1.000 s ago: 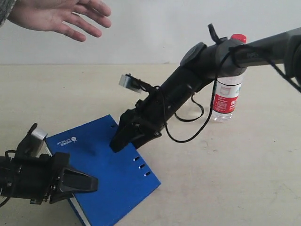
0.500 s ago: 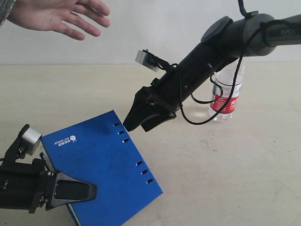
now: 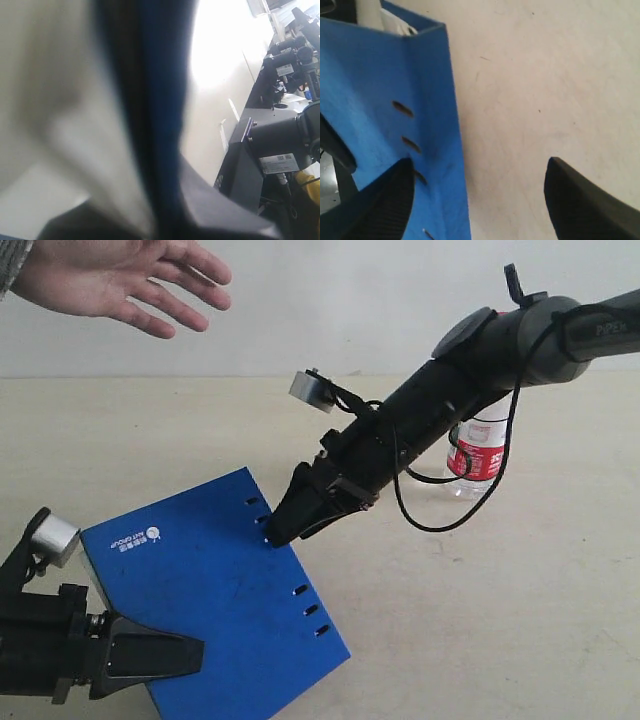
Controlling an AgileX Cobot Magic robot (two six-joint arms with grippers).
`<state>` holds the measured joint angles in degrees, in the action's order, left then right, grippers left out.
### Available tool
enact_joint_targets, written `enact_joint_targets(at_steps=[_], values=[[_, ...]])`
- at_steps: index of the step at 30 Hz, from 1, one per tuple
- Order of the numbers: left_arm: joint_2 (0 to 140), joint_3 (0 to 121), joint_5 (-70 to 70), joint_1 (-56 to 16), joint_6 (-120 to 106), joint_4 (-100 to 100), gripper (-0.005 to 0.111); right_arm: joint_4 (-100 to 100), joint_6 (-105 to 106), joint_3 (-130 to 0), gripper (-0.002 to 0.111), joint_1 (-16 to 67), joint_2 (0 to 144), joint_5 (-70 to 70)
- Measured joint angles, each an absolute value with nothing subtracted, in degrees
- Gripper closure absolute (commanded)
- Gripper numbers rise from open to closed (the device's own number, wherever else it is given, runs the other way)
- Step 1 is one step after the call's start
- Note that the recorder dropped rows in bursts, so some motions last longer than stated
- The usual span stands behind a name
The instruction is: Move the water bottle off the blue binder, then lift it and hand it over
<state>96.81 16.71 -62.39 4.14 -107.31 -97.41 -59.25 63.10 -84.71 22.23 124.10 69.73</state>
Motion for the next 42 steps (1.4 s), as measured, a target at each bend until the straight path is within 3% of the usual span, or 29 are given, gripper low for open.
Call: enact_joint_targets(at_steps=[4,8,10,12,14,18,21,25,35,42], values=[[96.8,16.7,-62.6,4.1,-107.7,-97.4,0.102,-64.1,66.6,-84.7,0.044,22.9,124.1,69.7],[96.8,16.7,-62.6,4.1,-107.9,-97.4,0.102,-64.7,69.5,-84.7,0.044,29.0,124.1,69.5],[96.8,16.6,-62.6,4.1,-108.0,-97.3,0.102,-64.6,70.7,-84.7,0.057,30.8,124.1,68.8],[96.8,16.6,-60.2,4.1,-107.4,-97.3,0.099,-64.2,71.4,-84.7,0.081,31.0,124.1,68.6],[96.8,16.5,-57.3,4.1,-106.5,-97.3,0.087,-64.0,71.5,-84.7,0.107,31.0,124.1,69.1],[96.7,16.5,-53.5,4.1,-104.9,-97.7,0.047,-63.7,72.2,-84.6,0.108,31.3,124.1,68.5],[96.7,16.5,-54.0,4.1,-102.8,-97.7,0.034,-63.8,72.7,-84.6,0.108,31.4,124.1,68.6],[96.7,16.5,-52.7,4.0,-100.9,-97.7,0.045,-63.2,72.5,-84.6,0.108,31.5,124.1,68.5],[83.4,18.4,-30.6,4.0,-100.5,-99.0,0.103,-59.8,67.9,-84.6,0.108,27.0,123.8,70.8],[64.3,18.9,-18.1,4.0,-98.4,-99.3,0.102,-58.5,67.9,-84.6,0.108,26.9,122.1,71.4]])
